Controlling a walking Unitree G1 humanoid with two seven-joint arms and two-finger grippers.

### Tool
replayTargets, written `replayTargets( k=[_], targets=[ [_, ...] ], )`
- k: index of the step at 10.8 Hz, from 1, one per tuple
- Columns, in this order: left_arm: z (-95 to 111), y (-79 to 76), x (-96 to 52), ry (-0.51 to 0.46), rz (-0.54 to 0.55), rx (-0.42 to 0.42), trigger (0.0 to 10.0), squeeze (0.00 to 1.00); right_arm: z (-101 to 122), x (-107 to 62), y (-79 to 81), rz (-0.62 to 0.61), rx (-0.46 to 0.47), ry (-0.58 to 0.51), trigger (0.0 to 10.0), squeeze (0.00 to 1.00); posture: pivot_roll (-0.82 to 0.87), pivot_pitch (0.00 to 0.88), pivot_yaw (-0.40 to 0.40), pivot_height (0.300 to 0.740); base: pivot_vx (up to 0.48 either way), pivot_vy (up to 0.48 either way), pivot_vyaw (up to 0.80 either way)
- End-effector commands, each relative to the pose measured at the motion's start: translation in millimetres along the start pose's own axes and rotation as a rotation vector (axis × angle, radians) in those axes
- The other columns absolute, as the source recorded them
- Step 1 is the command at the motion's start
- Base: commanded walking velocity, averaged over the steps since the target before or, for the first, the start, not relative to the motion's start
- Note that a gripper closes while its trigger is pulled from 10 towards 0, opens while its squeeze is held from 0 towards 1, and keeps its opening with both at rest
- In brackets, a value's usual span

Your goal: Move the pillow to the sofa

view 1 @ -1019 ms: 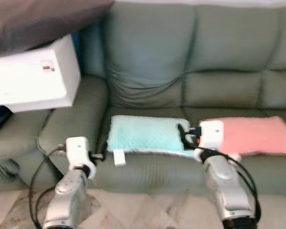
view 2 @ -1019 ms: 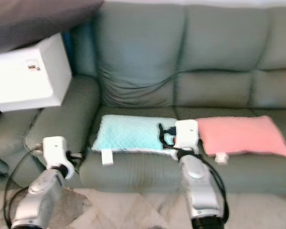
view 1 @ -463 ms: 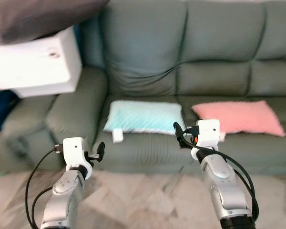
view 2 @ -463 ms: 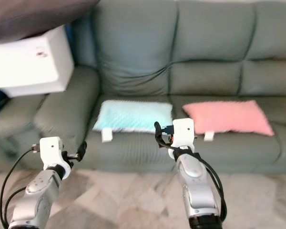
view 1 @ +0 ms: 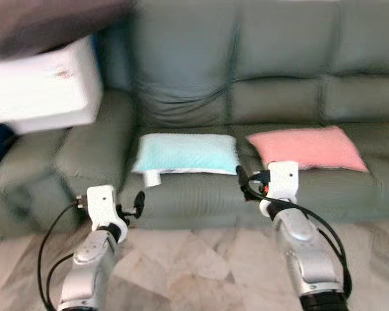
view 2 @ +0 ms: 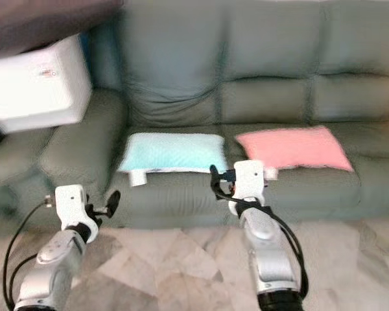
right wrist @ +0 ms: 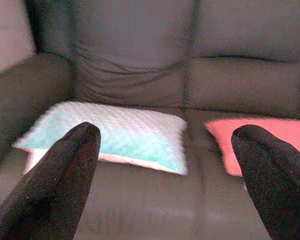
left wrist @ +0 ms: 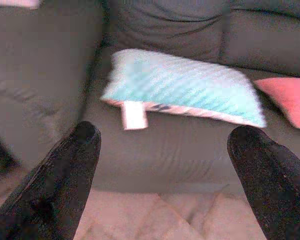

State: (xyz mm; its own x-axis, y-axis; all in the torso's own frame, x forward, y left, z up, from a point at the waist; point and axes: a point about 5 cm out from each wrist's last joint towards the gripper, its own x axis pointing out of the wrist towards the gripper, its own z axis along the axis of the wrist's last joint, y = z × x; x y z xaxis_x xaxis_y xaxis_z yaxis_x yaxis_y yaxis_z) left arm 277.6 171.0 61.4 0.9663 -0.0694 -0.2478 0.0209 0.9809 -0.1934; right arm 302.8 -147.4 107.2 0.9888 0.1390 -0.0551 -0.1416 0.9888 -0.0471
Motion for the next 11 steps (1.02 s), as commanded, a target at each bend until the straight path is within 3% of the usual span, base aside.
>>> replayTargets(
  k=[1, 4, 5, 6, 10, 11],
  targets=[
    [2.6, -3.5, 1.5, -0.021, -0.013, 0.02, 10.0, 0.0, -1.7, 0.1, -3.1, -0.013, 0.008, 0.016, 10.0, 0.0, -0.18, 0.039, -0.005, 0.74, 0.0, 0.0, -0.8],
    [2.6, -1.1, 1.8, -0.037, 0.006, 0.029, 10.0, 0.0, -1.9, -1.0, -4.6, -0.014, 0.001, 0.019, 10.0, 0.0, -0.19, 0.041, -0.009, 0.74, 0.0, 0.0, -0.8],
    [3.8, -1.8, 1.4, -0.07, -0.023, 0.072, 10.0, 0.0, -2.0, -1.3, -5.0, -0.013, -0.001, 0.021, 10.0, 0.0, -0.19, 0.04, -0.01, 0.74, 0.0, 0.0, -0.8],
    [3.0, -3.8, 0.8, -0.071, -0.056, 0.031, 10.0, 0.0, -2.0, -1.4, -5.0, -0.011, -0.003, 0.021, 10.0, 0.0, -0.19, 0.039, -0.01, 0.74, 0.0, 0.0, -0.8],
    [2.2, -7.3, 2.9, -0.059, -0.041, 0.025, 10.0, 0.0, -2.1, -1.1, -5.3, -0.01, -0.002, 0.026, 10.0, 0.0, -0.19, 0.038, -0.01, 0.74, 0.0, 0.0, -0.8],
    [2.0, -9.4, 1.8, -0.069, -0.08, 0.003, 10.0, 0.0, -2.2, -1.6, -4.9, -0.011, -0.001, 0.026, 10.0, 0.0, -0.2, 0.037, -0.008, 0.74, 0.0, 0.0, -0.8]
  ],
)
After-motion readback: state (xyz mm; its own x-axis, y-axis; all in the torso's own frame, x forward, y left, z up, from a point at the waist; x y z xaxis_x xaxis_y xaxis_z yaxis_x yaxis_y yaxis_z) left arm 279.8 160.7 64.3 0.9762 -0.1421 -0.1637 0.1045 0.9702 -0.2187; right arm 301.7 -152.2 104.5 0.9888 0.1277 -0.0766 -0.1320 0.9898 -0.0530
